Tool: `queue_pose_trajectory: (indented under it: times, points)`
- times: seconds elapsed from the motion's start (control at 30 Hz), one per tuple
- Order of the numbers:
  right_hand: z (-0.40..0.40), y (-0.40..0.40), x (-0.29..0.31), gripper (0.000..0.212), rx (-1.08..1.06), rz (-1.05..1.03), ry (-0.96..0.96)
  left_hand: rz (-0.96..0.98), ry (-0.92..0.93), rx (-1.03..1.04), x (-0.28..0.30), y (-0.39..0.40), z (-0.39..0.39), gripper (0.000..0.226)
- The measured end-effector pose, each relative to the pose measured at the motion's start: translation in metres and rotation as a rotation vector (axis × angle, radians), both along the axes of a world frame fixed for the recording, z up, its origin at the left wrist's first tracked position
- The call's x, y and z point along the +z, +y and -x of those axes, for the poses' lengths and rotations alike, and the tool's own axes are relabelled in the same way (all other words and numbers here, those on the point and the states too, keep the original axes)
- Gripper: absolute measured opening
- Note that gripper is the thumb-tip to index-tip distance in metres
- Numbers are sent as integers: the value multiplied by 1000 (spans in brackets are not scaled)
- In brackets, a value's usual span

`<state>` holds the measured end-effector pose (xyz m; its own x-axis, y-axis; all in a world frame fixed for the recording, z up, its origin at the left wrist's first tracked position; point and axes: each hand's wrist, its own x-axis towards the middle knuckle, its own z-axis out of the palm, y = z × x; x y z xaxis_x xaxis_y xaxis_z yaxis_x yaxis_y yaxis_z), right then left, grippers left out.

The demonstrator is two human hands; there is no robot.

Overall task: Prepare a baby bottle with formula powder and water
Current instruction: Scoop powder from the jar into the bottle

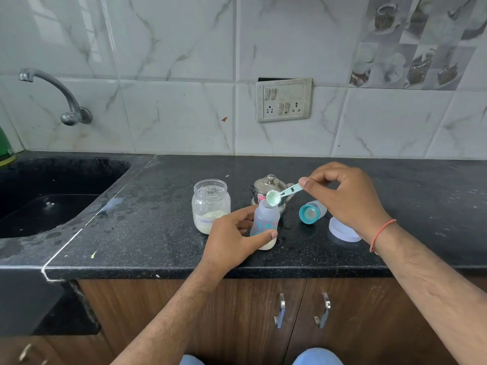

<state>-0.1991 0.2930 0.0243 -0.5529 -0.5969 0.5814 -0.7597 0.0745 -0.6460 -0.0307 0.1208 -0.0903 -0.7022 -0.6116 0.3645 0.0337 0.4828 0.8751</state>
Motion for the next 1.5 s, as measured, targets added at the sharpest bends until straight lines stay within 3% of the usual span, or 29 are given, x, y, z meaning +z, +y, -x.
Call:
queue_pose_trajectory:
  times: [0.2, 0.4, 0.57, 0.77, 0.83, 0.93, 0.97, 1.07, 1.17, 1.23, 1.3, 1.4, 1.5]
  points:
    - [1, 8, 0, 10, 7, 110, -444, -27, -55, -15, 2, -1, 4, 57]
    - [3, 15, -5, 9, -7, 155, -529, 31, -133, 11, 12, 4, 20, 50]
    - [3, 15, -1, 11, -20, 173, -523, 94, -209, 46, 18, 13, 37, 63]
    - [-3, 11, 6, 12, 6, 189, -497, 37, -205, 75, 27, 18, 11, 106]
    - [-6, 7, 6, 11, 18, 186, -496, 19, -133, 103, 32, 23, -9, 89]
    - [-12, 0, 8, 12, 48, 184, -505, 117, 73, 285, 37, 15, -38, 25]
    - [-14, -4, 8, 13, 56, 173, -501, 176, 125, 382, 37, 5, -46, 22]
    - [-18, -19, 6, 15, 80, 139, -469, 173, 159, 564, 36, -31, -62, 47]
    - [-21, -37, 5, 13, 87, 126, -388, 42, -45, 511, 30, -58, -62, 109]
    - [-23, -50, 5, 11, 84, 111, -316, -4, -144, 420, 24, -63, -58, 129]
    - [-25, -64, 5, 9, 93, 93, -268, 5, -167, 336, 17, -65, -53, 123]
    - [-28, -80, 5, 9, 117, 72, -178, 66, -153, 274, 12, -65, -53, 95]
    - [-33, -90, 7, 10, 150, 27, -30, 140, -74, 254, 12, -64, -58, 90]
